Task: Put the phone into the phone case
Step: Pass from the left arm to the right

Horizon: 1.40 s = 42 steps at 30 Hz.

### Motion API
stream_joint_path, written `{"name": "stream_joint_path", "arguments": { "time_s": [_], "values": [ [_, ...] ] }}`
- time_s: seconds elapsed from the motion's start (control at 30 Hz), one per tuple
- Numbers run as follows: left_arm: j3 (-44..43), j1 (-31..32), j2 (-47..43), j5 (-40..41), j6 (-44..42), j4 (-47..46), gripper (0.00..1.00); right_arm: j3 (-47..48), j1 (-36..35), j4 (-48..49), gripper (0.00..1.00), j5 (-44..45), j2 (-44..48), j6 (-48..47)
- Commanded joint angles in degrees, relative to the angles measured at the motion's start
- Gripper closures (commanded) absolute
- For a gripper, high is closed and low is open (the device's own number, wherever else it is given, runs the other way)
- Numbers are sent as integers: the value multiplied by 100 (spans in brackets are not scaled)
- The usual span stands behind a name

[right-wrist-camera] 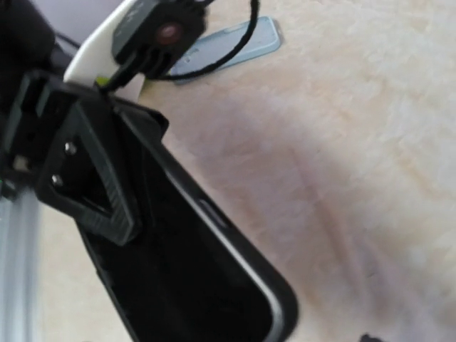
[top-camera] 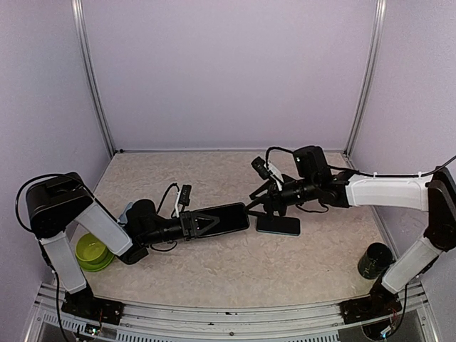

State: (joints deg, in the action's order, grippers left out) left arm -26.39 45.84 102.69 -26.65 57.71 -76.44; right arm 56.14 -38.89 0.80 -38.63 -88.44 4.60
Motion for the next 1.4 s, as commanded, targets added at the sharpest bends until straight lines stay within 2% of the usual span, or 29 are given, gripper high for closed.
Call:
{"name": "stream_joint_path", "arguments": {
  "time_s": [0.0,0.2,0.33,0.5,0.67,0.9,1.1,1.37],
  "values": [
    [-184,-41,-136,-110,-98,-129,100,-112,-437,68,21,1038,214,-1219],
    [-179,-41,-175,-129,-128,-68,100,-421,-898,417,8,1412,587,-2190],
    [-156,-41,-205,-154,-137,-48,100,-389,-998,370,1,1385,705,-2356],
    [-265,-41,-202,-374,-193,106,100,-265,-1120,173,0,1372,624,-2506],
    [-513,-32,-251,-681,-452,653,100,-280,-1357,144,0,1423,535,-2605],
    [-732,-15,-395,-847,-761,1291,100,-7,-1687,-150,0,1939,91,-2772],
    [-763,-5,-450,-898,-818,1418,100,184,-1847,-361,0,2480,-117,-2894],
    [-894,20,-437,-973,-875,1575,100,182,-1896,-397,0,2686,-172,-2927]
  ]
}}
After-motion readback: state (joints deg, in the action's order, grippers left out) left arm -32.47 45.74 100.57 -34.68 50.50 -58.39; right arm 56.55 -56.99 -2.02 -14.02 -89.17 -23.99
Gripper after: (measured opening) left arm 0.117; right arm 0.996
